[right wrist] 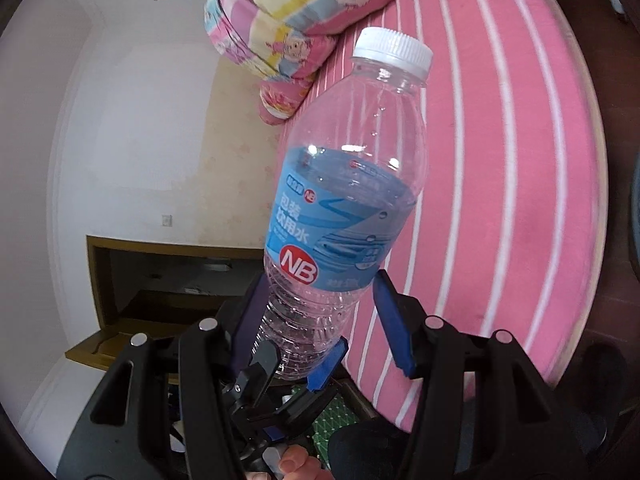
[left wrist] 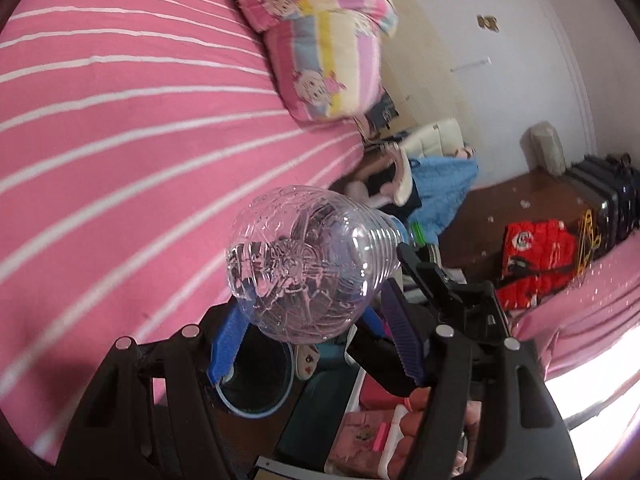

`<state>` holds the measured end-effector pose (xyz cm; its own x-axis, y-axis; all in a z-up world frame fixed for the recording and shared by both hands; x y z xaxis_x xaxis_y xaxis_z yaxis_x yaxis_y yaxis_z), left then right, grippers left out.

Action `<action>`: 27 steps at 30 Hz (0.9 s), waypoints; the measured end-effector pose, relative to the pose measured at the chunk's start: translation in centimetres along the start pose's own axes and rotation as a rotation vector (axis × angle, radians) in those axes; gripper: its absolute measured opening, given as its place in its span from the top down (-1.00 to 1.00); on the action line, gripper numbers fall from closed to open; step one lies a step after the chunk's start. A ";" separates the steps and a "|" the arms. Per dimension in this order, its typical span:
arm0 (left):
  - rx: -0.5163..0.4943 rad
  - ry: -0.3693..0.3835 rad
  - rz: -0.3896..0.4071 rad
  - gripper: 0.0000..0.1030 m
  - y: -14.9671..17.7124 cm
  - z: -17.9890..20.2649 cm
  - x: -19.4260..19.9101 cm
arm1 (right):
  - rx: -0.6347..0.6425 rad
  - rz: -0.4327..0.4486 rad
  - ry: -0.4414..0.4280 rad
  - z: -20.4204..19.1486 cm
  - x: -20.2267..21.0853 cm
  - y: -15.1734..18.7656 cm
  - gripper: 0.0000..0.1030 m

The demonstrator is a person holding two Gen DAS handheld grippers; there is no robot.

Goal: Collect trash
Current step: 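Carry the water bottle over the bin and open the right tool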

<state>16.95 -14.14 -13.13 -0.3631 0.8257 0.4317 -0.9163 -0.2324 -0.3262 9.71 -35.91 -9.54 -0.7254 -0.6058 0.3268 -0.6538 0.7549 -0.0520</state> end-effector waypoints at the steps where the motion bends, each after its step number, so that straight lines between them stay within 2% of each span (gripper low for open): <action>1: -0.008 -0.002 -0.007 -0.22 0.7 0.6 -0.1 | -0.004 0.006 -0.004 0.2 0.7 0.2 -0.06; 4: -0.038 -0.010 -0.037 -0.22 3.3 2.4 -1.0 | -0.037 0.037 -0.023 1.8 4.6 1.0 -0.06; 7: -0.065 -0.017 -0.075 -0.22 5.9 4.0 -2.5 | -0.065 0.063 -0.033 3.1 6.8 1.0 -0.06; 15: -0.111 -0.052 -0.203 -0.22 12.4 6.6 -9.0 | -0.175 0.154 -0.047 9.6 14.1 -0.2 -0.07; 21: -0.123 -0.110 -0.315 -0.22 16.3 5.8 -15.1 | -0.294 0.192 -0.039 16.2 17.7 -1.1 -0.07; 27: -0.136 -0.176 -0.428 -0.22 19.3 3.2 -21.1 | -0.409 0.212 0.014 22.7 19.4 -2.3 -0.12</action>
<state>6.40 -37.69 -25.85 0.0076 0.7304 0.6829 -0.9635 0.1881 -0.1906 -7.74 -55.07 -24.49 -0.8293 -0.4259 0.3618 -0.3505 0.9007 0.2568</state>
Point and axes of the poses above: each gripper's, at about its wrist camera, not at the fingertips, and x roughly against the way its jaws point, z to its right, y to its underside, the point moved 5 cm from there along -x, roughly the way its jaws point, and after that the axes turned 3 degrees about z, right-handed, at the moved point
